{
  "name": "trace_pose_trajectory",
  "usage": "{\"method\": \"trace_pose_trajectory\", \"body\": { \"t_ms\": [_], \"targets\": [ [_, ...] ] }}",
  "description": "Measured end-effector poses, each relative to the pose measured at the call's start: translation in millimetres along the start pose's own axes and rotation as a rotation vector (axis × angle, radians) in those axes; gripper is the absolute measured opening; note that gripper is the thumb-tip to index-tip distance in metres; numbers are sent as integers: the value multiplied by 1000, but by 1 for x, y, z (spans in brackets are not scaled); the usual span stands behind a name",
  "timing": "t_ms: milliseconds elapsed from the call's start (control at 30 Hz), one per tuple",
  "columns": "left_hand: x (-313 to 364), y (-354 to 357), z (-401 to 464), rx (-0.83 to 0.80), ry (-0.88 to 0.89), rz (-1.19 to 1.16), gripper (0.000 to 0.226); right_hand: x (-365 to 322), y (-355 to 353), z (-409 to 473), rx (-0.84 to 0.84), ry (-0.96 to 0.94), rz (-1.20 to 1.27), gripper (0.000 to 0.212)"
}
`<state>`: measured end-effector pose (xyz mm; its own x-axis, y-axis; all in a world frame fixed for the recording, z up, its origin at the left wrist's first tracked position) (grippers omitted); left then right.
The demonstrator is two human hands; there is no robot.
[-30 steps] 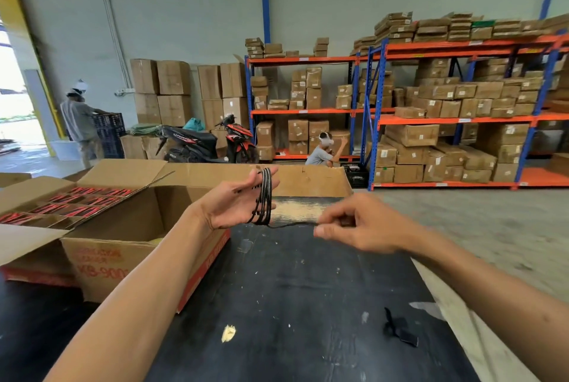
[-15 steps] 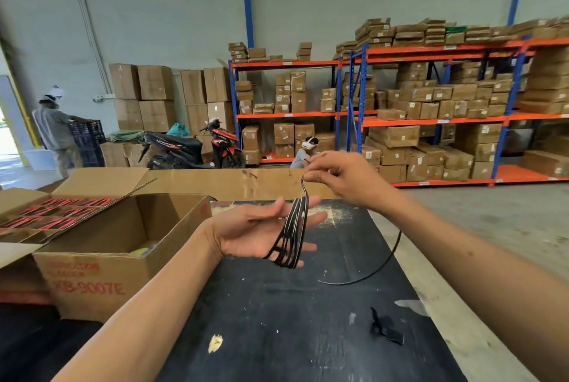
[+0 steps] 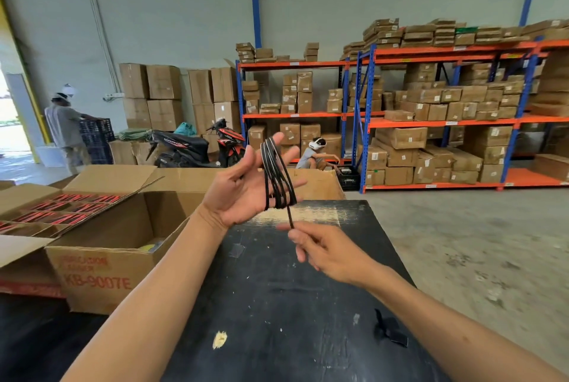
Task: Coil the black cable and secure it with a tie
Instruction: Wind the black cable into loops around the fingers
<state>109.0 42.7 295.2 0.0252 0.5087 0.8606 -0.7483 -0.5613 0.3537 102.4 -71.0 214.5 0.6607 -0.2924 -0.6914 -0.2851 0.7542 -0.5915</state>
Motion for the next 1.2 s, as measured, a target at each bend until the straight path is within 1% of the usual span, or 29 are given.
{"method": "trace_pose_trajectory", "body": {
  "t_ms": [67,167,200,267,400,500,600,667,733,833,900,967,1033,1100,1133,1200],
  "targets": [
    [9,-20,-1,139,18,45,58,-7,3,-6,-32,-24,-85,33],
    [8,-46,-6,307,-37,97,54,-21,-3,-8,-26,-41,-138,37],
    [4,-51,-9,338,-64,102,50,-29,-6,-7,-42,-62,-177,39],
    [-9,-58,-16,361,-126,123,47,-43,-15,-2,-70,-73,-240,35],
    [-38,-65,-30,327,-300,146,53,-69,-47,15,-73,-77,-389,17],
    [-59,-54,-35,244,-430,195,55,-91,-75,31,-53,-180,-628,16],
    [-73,-42,-37,181,-504,193,54,-104,-98,45,-6,-319,-925,18],
    [-79,-28,-36,94,-526,185,54,-103,-112,51,84,-352,-982,21],
    [-81,-11,-36,-13,-535,151,56,-96,-124,55,173,-330,-933,25],
    [-77,11,-35,-129,-491,93,60,-66,-134,57,278,-186,-763,23],
    [-66,27,-31,-205,-426,39,60,-40,-127,54,283,-74,-650,18],
    [-53,37,-23,-254,-351,28,58,-21,-109,45,267,-30,-500,16],
    [-41,40,-15,-263,-275,29,58,-15,-84,33,240,-44,-392,31],
    [-29,38,-9,-249,-208,17,58,-6,-57,24,191,-9,-338,35],
    [-25,35,-6,-232,-179,10,58,-4,-44,19,174,-4,-313,35],
    [-17,26,-3,-183,-128,9,58,-2,-23,10,164,-12,-266,22]
  ]
}}
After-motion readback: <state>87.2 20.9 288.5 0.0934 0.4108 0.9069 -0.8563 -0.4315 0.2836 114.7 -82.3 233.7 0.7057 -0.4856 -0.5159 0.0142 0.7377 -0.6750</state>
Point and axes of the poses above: each hand's wrist, its own z-axis towards the middle knuckle, its own y-axis out of the palm, x = y × z, the point moved 8 cm from there along z, towards the middle knuckle, and after that the axes turned 2 degrees about x, right-handed, at the moved point
